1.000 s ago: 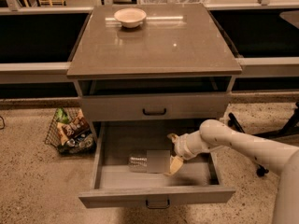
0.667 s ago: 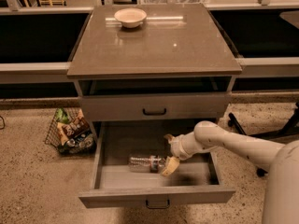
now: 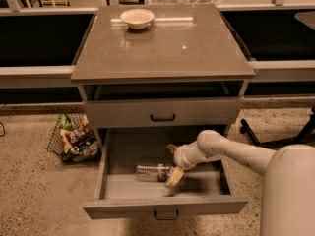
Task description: Pick water bottle from middle drawer and place on counter
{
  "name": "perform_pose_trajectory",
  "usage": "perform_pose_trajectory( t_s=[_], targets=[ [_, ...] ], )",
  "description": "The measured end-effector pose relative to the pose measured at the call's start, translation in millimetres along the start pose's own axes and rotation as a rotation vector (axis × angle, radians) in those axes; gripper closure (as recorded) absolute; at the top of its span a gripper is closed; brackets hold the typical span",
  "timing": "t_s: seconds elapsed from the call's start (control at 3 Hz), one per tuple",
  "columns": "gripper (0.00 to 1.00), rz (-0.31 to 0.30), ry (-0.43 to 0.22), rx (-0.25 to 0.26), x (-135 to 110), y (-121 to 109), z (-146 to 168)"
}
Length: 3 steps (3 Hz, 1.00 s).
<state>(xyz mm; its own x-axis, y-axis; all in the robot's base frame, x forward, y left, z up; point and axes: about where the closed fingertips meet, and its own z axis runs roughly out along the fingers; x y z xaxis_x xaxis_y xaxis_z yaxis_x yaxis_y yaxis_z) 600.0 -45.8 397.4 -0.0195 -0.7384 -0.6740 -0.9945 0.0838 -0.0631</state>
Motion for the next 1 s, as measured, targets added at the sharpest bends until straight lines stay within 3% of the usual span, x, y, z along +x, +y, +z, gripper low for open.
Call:
perform_pose_trajectory(
  t_s=[0.33,1.0],
  targets=[
    [0.15,-0.017,-0.008,-0.018,2.7,-0.7,15.5],
    [0.61,-0.03,-0.007,-0.035,6.8,-1.3,28.6]
  ],
)
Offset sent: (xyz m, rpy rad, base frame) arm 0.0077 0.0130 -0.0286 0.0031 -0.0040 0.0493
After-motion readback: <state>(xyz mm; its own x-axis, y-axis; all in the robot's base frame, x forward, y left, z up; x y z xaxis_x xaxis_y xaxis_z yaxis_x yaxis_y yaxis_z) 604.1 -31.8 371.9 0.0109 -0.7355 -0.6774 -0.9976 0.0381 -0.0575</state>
